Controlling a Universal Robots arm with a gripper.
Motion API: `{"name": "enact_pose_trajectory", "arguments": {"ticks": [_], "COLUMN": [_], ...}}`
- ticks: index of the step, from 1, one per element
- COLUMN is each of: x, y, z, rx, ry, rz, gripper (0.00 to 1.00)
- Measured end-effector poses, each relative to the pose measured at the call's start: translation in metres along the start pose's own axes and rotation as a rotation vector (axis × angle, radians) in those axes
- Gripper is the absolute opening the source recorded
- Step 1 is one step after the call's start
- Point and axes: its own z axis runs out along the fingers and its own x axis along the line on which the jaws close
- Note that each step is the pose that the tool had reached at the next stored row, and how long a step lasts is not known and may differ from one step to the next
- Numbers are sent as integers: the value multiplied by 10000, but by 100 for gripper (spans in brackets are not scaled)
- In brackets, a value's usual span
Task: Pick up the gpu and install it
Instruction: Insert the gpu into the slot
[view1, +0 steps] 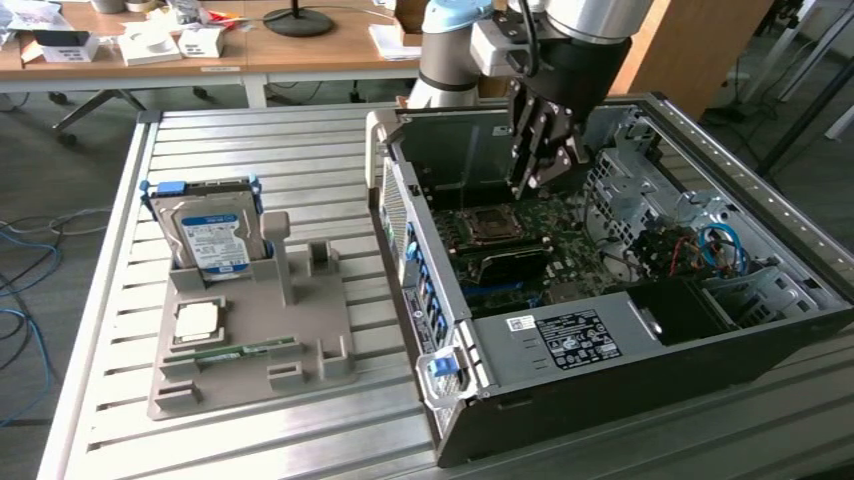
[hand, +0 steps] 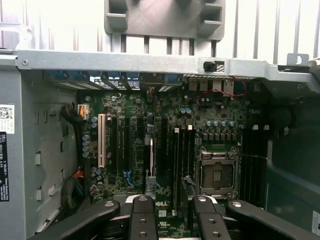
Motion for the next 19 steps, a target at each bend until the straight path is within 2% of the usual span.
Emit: {"name": "enact_pose_trajectory", "arguments": {"ticks": [3, 6, 12, 19], "x": [4, 4, 7, 7], "y": [1, -8, -135, -150], "z": [53, 59, 71, 82], "rx": [-4, -6, -39, -42], "ry": [0, 0, -2, 1], "rz": [1, -2, 2, 3], "gripper": [34, 34, 34, 34]}}
